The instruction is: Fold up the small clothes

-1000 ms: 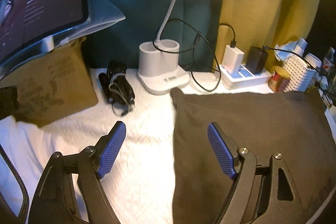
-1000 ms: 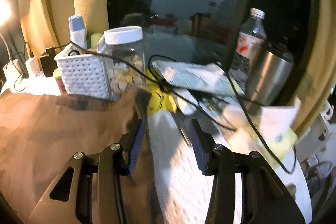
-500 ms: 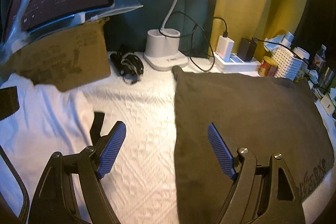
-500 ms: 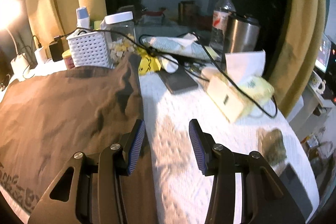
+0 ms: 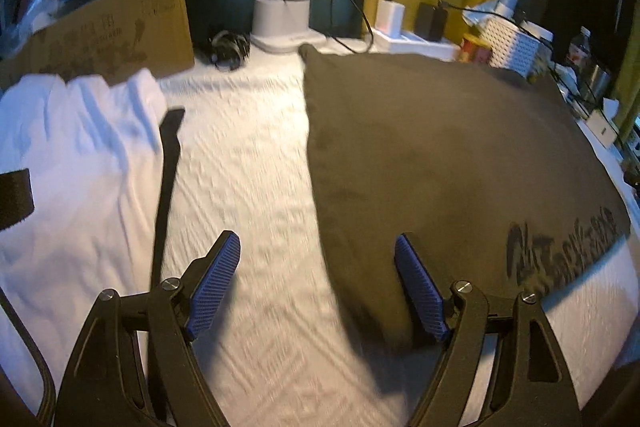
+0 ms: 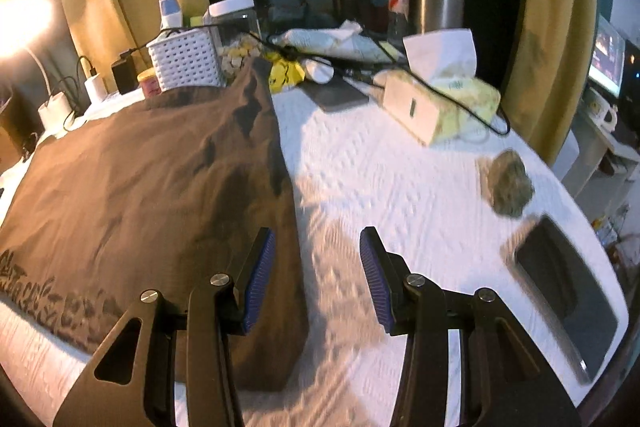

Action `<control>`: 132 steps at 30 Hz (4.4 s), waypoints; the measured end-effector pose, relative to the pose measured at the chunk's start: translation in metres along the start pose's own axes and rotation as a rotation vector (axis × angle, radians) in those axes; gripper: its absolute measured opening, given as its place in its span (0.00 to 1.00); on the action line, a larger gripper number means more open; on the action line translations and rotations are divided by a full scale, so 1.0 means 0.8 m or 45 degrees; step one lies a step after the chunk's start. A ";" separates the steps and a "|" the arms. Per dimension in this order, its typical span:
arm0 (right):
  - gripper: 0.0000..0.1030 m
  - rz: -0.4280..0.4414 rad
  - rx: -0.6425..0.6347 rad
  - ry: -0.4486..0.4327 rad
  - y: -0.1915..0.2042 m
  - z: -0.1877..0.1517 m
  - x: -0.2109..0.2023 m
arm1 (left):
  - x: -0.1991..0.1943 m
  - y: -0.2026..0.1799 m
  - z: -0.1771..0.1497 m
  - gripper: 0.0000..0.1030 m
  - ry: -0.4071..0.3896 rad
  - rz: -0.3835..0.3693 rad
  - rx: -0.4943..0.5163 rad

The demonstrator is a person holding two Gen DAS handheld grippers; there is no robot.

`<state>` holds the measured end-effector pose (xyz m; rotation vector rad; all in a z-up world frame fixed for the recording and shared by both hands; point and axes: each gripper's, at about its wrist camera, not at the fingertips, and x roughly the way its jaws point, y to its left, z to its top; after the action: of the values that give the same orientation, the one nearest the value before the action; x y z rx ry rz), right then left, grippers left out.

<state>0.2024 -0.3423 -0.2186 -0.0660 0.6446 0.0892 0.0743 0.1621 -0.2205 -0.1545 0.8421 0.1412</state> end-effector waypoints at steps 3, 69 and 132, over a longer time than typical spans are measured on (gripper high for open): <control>0.46 0.014 0.005 0.022 0.000 -0.010 -0.002 | -0.005 -0.001 -0.008 0.73 0.003 -0.016 -0.012; 0.06 0.143 -0.089 0.079 0.009 -0.097 -0.075 | -0.089 -0.061 -0.099 0.04 0.004 -0.116 0.104; 0.28 0.191 -0.058 0.107 0.013 -0.027 -0.013 | -0.001 -0.036 0.001 0.02 0.057 0.038 0.067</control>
<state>0.1799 -0.3343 -0.2298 -0.0658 0.7315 0.2469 0.0799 0.1337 -0.2170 -0.0957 0.8922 0.1437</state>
